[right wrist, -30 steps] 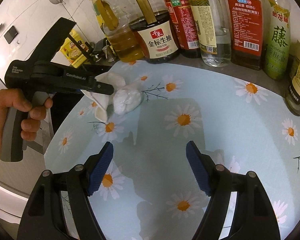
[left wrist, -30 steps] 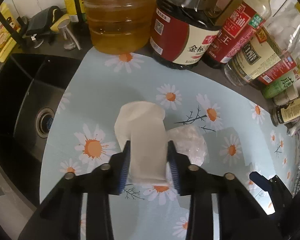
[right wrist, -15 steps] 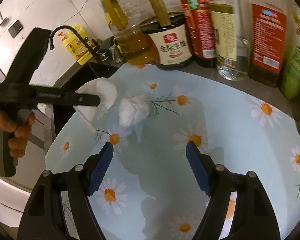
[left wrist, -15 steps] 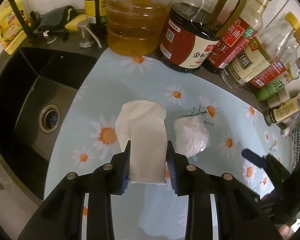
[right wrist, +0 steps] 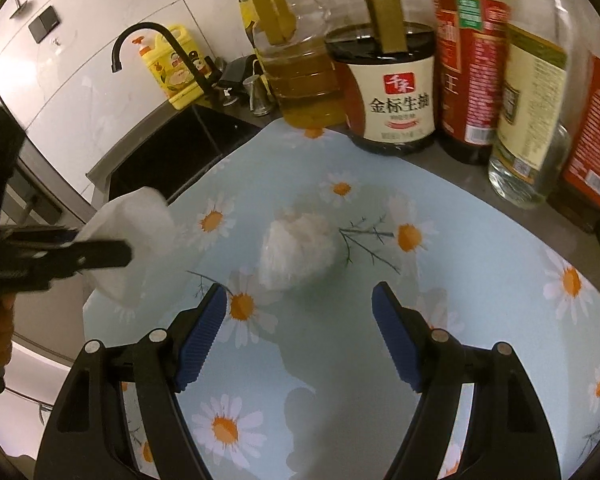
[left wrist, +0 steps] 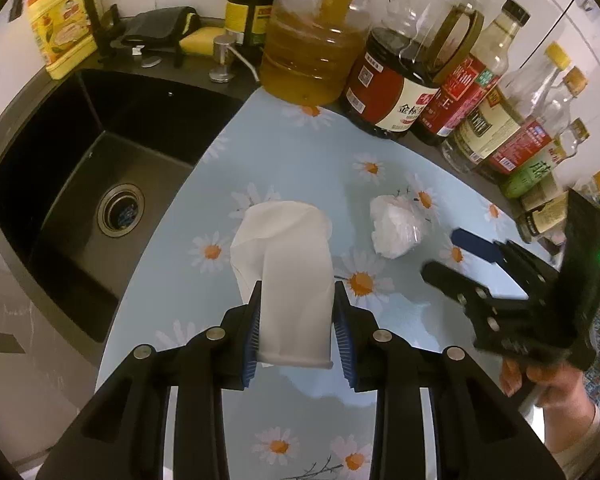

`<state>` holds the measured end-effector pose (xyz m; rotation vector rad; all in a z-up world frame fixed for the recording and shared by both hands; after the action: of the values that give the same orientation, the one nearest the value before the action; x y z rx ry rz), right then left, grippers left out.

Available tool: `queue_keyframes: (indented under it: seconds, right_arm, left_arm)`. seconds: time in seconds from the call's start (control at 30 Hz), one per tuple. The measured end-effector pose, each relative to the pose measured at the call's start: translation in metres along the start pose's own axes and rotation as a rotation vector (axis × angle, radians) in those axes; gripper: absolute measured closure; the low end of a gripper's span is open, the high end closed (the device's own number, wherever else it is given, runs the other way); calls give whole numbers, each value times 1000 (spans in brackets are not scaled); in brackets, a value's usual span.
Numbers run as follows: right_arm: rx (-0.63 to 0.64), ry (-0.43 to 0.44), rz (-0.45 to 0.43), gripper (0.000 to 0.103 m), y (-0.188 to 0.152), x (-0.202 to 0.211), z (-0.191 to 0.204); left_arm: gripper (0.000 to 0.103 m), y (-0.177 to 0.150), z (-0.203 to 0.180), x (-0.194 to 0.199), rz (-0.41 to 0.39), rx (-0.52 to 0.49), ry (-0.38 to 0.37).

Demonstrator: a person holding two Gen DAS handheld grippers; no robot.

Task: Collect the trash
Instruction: 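Lift the paper cup with the left tool while the right tool grasps the clear tissue bag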

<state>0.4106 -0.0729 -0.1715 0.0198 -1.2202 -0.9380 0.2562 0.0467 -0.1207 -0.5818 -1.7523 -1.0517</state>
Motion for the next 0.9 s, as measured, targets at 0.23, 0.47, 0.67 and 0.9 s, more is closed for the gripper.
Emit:
queue_keyframes:
  seconds: [0.23,0.47,0.67,0.9]
  right_arm:
    - [11,2,29,28,13,-19,2]
    - [37,6,48,28,19,-35,10]
    - [35,-16,63,28,23,-47,12]
    - [56,-48,71,50,21,-50,17]
  left_arm:
    - [72,-27,8,14,-24,9,20]
    - [72,-58,19,19,-20,62,32]
    - [72,-80,28,18,-2,119,30]
    - [72,-93,32,30,-18,132,17]
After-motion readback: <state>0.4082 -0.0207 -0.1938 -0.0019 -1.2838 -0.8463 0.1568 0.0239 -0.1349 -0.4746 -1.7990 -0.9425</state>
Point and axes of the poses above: each gripper's, at about its wrist camera, not at the fingertips, and x roughly against the way its jaws point, z to its left, y to its top, the point moved 3 cm from there along -x, roughly the way its jaws point, and after that the axes turned 8 degrees about -x, right-handed, at the moved point
